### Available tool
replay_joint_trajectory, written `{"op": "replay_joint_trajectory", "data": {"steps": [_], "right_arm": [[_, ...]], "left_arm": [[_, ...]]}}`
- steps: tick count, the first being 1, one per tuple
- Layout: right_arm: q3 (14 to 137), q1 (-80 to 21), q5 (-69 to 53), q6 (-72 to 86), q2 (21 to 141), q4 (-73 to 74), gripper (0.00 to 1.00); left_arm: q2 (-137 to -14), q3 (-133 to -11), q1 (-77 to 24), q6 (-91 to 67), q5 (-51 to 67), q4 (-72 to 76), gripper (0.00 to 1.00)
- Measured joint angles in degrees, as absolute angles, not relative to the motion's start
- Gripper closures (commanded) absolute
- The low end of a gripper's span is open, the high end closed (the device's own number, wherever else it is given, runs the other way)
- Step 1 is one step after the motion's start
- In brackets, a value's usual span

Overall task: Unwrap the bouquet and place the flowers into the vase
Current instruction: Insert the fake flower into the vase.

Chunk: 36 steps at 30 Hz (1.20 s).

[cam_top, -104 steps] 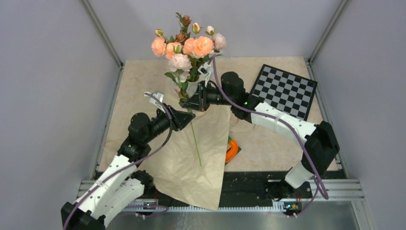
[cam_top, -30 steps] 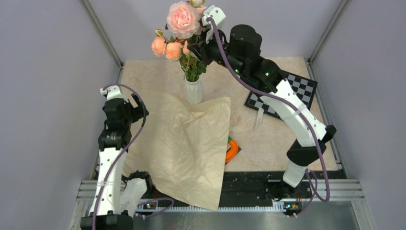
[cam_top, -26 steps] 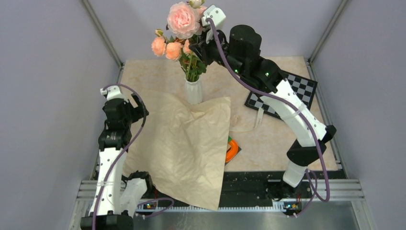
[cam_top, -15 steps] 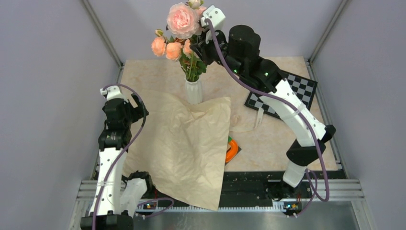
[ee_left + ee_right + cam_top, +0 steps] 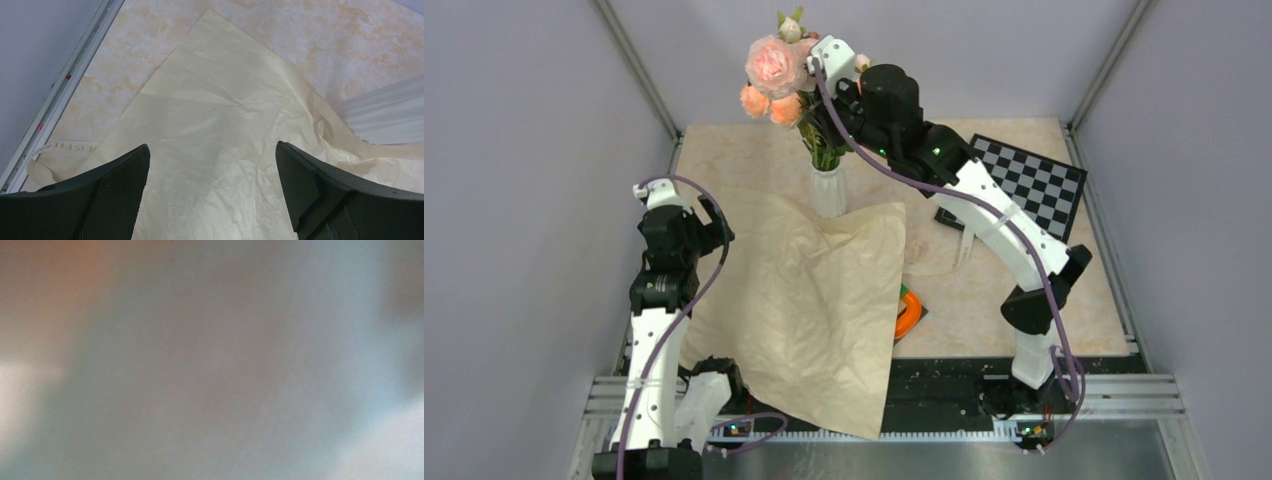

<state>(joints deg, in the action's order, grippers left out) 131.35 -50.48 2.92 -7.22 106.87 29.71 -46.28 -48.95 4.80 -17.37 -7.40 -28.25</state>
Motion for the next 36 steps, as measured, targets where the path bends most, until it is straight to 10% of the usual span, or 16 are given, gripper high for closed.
{"op": "replay_joint_trajectory", "data": {"steps": [20, 29, 36], "right_arm": [[124.29, -50.48, 2.50, -6.17, 110.32, 27.83, 1.00], [123.35, -50.48, 2.70, -4.69, 110.41, 27.16, 0.65], [120.66, -50.61, 1.17, -3.22, 109.60, 25.06, 0.57]], "left_arm": [[-46.28, -48.75, 4.80, -17.39, -7.09, -28.25, 0.01], [-46.26, -48.73, 4.80, -17.39, -6.92, -28.25, 0.01], [-46.26, -48.71, 4.80, -17.39, -6.90, -28.25, 0.01]]}}
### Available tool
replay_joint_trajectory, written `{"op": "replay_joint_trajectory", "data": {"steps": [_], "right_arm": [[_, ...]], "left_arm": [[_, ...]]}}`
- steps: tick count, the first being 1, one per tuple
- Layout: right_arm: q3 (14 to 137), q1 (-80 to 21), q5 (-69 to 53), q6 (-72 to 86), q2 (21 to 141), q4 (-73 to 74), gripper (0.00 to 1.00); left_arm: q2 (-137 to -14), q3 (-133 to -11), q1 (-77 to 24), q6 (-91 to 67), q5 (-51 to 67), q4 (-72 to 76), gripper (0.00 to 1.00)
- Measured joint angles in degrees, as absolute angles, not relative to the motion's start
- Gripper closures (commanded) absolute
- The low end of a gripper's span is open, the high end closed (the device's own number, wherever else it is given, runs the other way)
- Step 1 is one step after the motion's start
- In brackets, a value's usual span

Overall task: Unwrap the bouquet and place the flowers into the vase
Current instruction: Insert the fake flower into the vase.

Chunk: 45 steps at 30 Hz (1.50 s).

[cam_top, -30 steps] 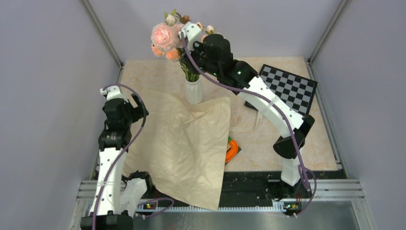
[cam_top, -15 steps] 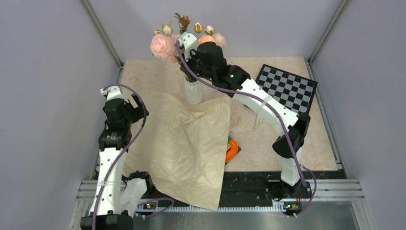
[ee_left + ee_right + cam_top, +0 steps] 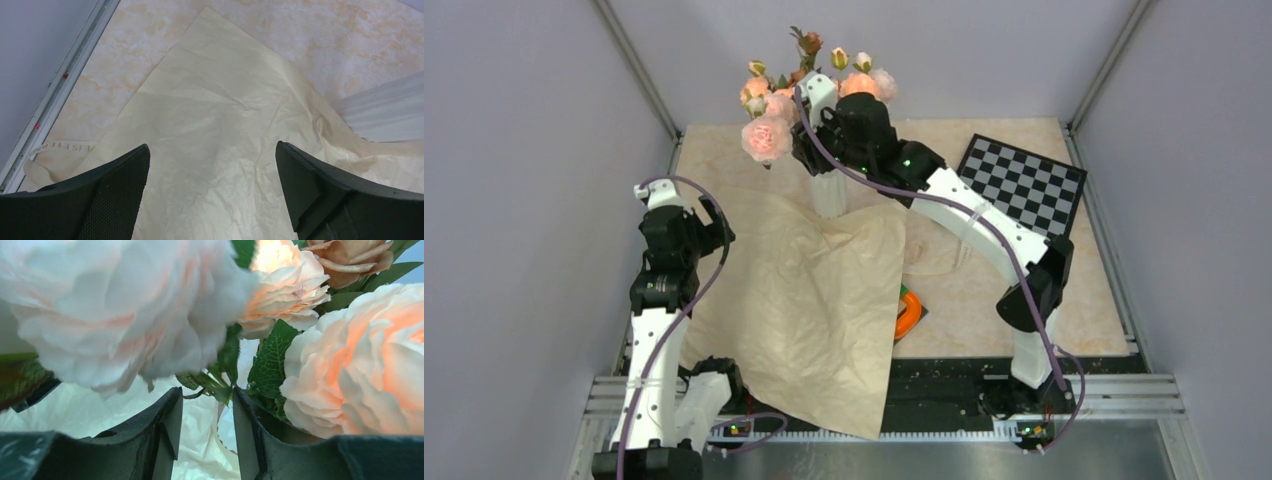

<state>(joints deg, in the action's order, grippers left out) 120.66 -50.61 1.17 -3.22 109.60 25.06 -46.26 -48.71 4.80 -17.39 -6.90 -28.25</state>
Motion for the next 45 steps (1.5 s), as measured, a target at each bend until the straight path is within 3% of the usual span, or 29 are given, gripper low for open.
{"op": "replay_joint_trajectory", "data": {"steps": [4, 15, 21, 43, 44, 45], "right_arm": [[117.60, -50.85, 0.75, -2.50, 107.55, 23.20, 0.58], [110.96, -50.92, -1.34, -1.74, 103.85, 15.64, 0.77], [110.56, -50.92, -1.30, -2.09, 103.90, 14.00, 1.00], [101.93, -50.92, 6.39, -2.44, 104.47, 9.34, 1.00], [101.91, -50.92, 6.39, -2.42, 104.47, 9.15, 0.99], [101.86, -50.92, 6.39, -2.42, 104.47, 9.02, 0.92]], "left_arm": [[-46.26, -48.71, 4.80, -17.39, -6.81, -28.25, 0.01], [-46.28, -48.69, 4.80, -17.41, -5.50, -28.25, 0.01], [-46.54, -48.62, 4.80, -17.41, -5.37, -28.25, 0.01], [-47.16, -48.58, 4.80, -17.41, -5.15, -28.25, 0.01], [-47.16, -48.58, 4.80, -17.41, -5.15, -28.25, 0.01], [-47.16, -48.58, 4.80, -17.41, -5.17, -28.25, 0.01]]}}
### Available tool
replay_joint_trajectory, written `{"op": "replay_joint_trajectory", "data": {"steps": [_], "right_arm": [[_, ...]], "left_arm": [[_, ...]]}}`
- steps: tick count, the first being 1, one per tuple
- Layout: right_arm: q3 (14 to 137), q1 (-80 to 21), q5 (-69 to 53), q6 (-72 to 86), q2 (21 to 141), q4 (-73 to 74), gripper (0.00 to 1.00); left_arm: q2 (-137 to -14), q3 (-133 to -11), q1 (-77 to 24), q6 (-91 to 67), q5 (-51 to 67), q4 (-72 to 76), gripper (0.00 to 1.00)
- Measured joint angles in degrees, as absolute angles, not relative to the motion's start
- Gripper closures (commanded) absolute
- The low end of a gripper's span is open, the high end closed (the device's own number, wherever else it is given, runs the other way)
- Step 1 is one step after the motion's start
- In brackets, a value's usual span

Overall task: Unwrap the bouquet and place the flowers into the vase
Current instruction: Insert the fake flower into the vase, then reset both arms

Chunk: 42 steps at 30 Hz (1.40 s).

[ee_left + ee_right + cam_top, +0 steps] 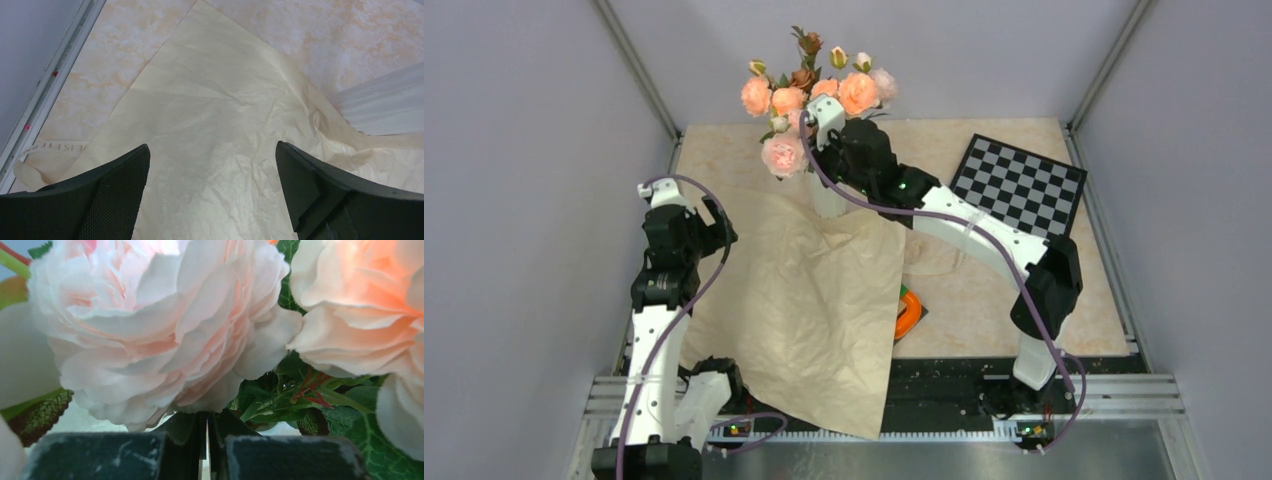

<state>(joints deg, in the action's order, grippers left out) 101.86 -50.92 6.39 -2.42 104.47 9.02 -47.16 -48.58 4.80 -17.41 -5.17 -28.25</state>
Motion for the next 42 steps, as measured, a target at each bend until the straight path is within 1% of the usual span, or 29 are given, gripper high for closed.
{"op": "replay_joint_trajectory", "data": {"steps": [4, 6, 13, 20, 24, 29, 33, 35, 38, 42], "right_arm": [[100.82, -50.92, 6.15, -2.11, 104.33, 8.14, 0.68], [100.07, -50.92, 5.87, -2.04, 104.18, 7.92, 0.62], [95.85, -50.92, 2.96, -1.91, 100.88, 7.62, 0.49], [88.75, -50.92, -1.19, -1.98, 92.58, 6.81, 0.32], [84.12, -50.92, -2.35, -2.20, 87.35, 6.72, 0.26], [78.67, -50.89, -2.68, -2.24, 82.00, 7.27, 0.24], [73.84, -50.50, -2.76, -0.69, 79.09, 7.35, 0.17], [71.66, -49.80, -3.20, 0.82, 78.02, 7.77, 0.16], [68.12, -46.28, -5.08, 4.14, 76.55, 8.19, 0.16], [63.55, -38.87, -6.15, 8.54, 73.71, 9.10, 0.16]], "left_arm": [[-47.16, -48.58, 4.80, -17.41, -5.17, -28.25, 0.01], [-47.16, -48.58, 4.80, -17.39, -5.17, -28.25, 0.01], [-47.11, -48.53, 4.80, -17.39, -5.43, -28.25, 0.01], [-46.74, -48.40, 4.80, -17.39, -5.98, -28.25, 0.01], [-46.30, -48.18, 4.82, -17.39, -6.57, -28.25, 0.01], [-46.22, -48.10, 4.84, -17.39, -7.57, -28.25, 0.01], [-46.17, -48.10, 4.84, -17.43, -9.54, -28.25, 0.01], [-45.82, -47.94, 4.84, -17.45, -10.37, -28.21, 0.01], [-44.95, -47.53, 4.84, -17.45, -11.05, -28.18, 0.01], [-44.07, -47.29, 4.84, -17.63, -12.45, -28.16, 0.01]]}}
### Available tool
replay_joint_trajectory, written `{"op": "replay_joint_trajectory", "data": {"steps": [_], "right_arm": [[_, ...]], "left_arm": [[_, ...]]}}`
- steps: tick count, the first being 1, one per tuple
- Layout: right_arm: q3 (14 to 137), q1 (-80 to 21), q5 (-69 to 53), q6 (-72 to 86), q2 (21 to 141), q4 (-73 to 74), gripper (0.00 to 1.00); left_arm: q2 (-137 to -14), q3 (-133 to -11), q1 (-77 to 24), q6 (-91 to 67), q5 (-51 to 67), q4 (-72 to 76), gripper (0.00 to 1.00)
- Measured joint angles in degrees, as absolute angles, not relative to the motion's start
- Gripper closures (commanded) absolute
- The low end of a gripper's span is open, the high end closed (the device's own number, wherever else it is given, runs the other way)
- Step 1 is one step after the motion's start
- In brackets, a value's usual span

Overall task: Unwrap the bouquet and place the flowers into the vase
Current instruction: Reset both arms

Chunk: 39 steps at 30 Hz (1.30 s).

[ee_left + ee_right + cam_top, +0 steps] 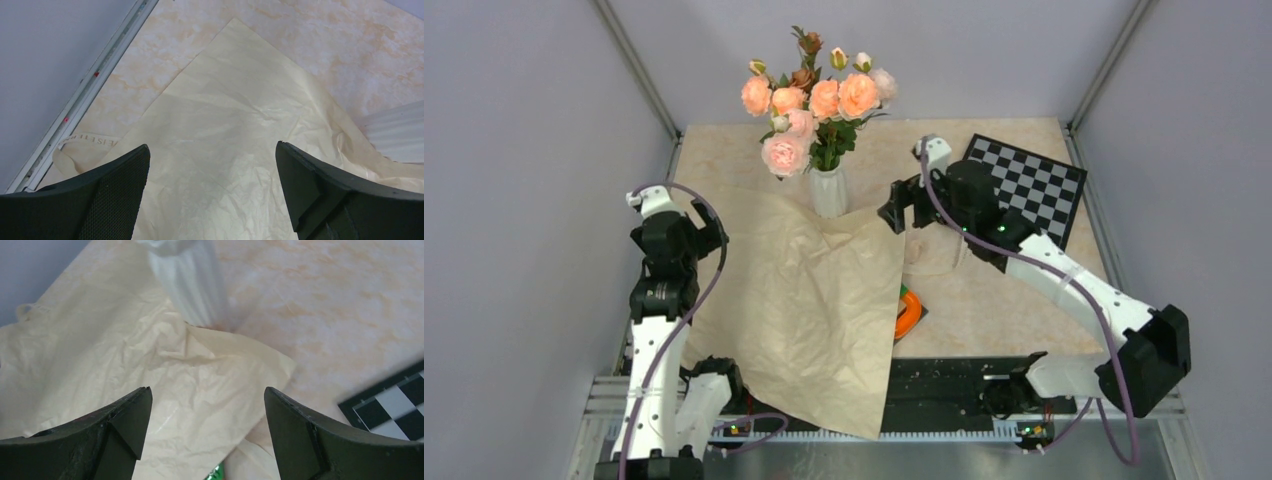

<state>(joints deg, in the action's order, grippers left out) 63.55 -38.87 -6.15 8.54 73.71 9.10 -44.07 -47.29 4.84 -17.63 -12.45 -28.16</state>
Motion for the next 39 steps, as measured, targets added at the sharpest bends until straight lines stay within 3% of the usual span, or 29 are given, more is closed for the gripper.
{"op": "replay_joint_trajectory", "data": {"steps": [15, 29, 39], "right_arm": [[59.75, -11.60, 1.65, 12.01, 57.67, 21.02, 0.14], [51.20, -11.18, 7.99, 6.81, 42.24, 12.47, 0.13], [49.19, -11.18, 9.02, 5.98, 40.82, 11.18, 0.13]], "left_arm": [[-37.04, -47.27, 4.84, -18.28, -15.97, -28.53, 0.01], [-27.42, -46.22, 4.84, -17.34, -16.80, -30.00, 0.01], [-27.20, -44.45, 4.84, -17.39, -15.46, -29.95, 0.01]]}}
